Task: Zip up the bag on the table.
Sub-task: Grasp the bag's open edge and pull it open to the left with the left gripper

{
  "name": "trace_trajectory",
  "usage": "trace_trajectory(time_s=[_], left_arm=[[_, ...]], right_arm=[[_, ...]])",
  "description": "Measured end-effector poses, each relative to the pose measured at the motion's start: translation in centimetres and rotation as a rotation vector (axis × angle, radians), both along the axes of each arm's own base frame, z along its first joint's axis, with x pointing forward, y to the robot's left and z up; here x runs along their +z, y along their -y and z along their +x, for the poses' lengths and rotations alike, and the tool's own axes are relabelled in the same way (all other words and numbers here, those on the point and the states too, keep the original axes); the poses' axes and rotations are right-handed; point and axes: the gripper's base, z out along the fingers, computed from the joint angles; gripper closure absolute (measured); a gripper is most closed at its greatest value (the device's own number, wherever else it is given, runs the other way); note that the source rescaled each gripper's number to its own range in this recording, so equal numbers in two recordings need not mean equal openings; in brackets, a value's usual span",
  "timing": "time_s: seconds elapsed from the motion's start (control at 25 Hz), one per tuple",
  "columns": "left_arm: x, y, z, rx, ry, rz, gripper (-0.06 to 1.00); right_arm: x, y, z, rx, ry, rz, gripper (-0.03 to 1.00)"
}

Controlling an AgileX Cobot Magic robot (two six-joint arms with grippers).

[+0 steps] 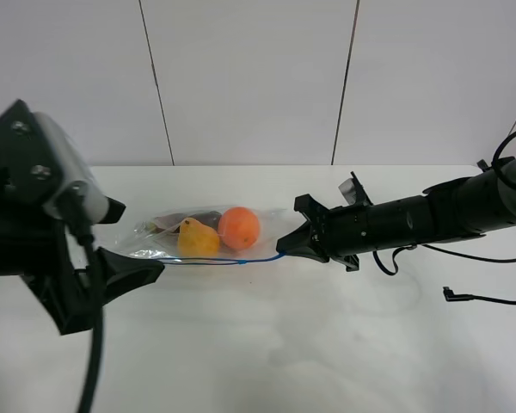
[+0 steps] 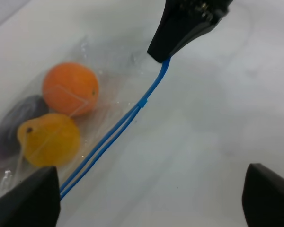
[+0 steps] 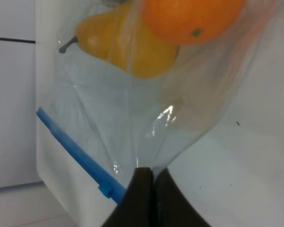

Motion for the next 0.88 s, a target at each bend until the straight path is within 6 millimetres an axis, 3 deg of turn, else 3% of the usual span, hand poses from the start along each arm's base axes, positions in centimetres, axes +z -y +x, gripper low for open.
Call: trace_trajectory(time_s=[0.48,0.68,0.88], left_arm=[[-3.7,5.0,6.1,-0.030,-0.109,0.051,-0.06],[-4.9,7.2,7.5,-0.068,-0.080,0.073,-0.06],[-7.9,9.2,8.4,-0.122,-0.070,0.145,-0.06]], right_arm=[[0.1,-0.1,-0.1,0.017,0.007,0.012,0.97],[0.2,-0.2,-0.2,0.027,0.005,0.026,0.97],[0.3,-0.3,-0.2,0.032,0.000,0.037,0.97]])
